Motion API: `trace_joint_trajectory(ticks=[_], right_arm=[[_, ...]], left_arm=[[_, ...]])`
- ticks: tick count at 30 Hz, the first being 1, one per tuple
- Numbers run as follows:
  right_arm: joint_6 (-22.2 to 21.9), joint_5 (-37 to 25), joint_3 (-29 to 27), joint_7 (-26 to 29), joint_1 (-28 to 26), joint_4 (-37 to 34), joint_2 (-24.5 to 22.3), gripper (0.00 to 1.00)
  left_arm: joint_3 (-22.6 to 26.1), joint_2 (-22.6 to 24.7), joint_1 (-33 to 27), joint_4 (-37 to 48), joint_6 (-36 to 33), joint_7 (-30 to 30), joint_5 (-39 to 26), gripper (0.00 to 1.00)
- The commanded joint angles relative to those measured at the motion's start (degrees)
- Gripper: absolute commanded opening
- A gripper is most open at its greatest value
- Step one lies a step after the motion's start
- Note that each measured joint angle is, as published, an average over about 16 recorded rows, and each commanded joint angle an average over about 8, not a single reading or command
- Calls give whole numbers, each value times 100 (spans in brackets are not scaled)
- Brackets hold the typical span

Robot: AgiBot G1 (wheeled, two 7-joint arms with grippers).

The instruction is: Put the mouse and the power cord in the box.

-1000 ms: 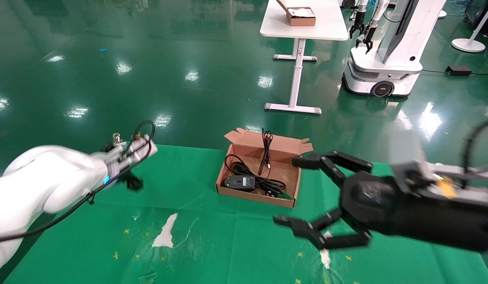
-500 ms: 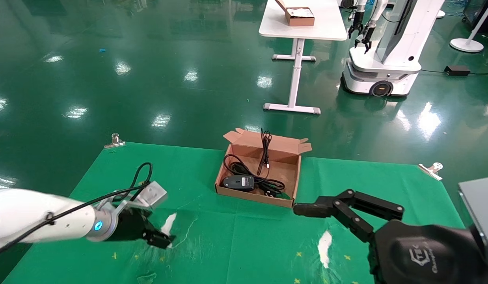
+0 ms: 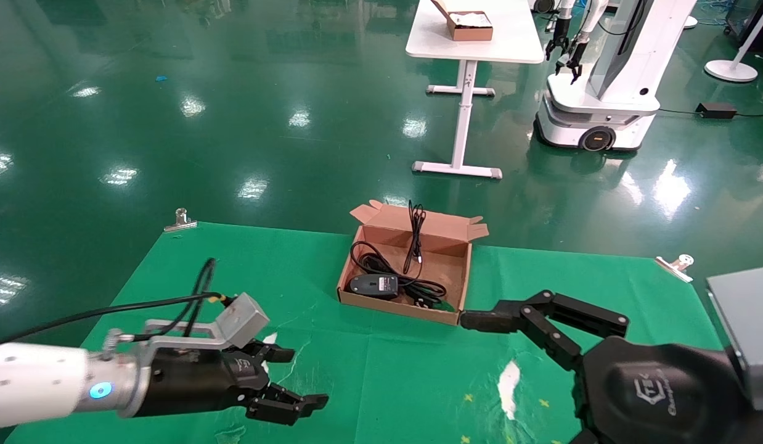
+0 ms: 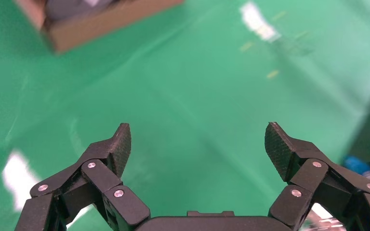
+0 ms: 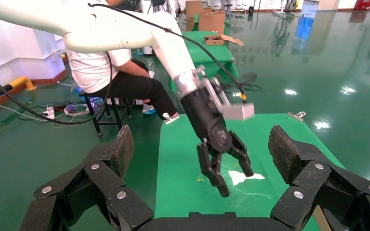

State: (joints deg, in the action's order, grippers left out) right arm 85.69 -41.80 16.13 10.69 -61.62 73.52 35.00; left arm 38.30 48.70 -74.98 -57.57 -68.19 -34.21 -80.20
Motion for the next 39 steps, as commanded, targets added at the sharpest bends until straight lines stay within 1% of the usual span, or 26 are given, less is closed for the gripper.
trace_joint_trajectory(ticks=[1,16,22,26,39], right_arm=[[0,1,1,0,0,0,0,100],[-3,5,7,-4,-2,0,-3,100],[-1,10,8,-5,2,3,-6,100],[1,12,8,-5,5,4,-9,100],[-3,9,8,-5,1,-1,-5,100]], left_arm=[[-226,-139,136,-163,-178,238,389,100],[-1842,-1131,1110,-1324,-1448,1940,3170,100],[-2326,-1427,1398,-1674,-1827,2407,3997,100],[-2466,-1513,1483,-1775,-1939,2503,4234,100],[-2315,-1422,1398,-1665,-1820,2396,3982,100]])
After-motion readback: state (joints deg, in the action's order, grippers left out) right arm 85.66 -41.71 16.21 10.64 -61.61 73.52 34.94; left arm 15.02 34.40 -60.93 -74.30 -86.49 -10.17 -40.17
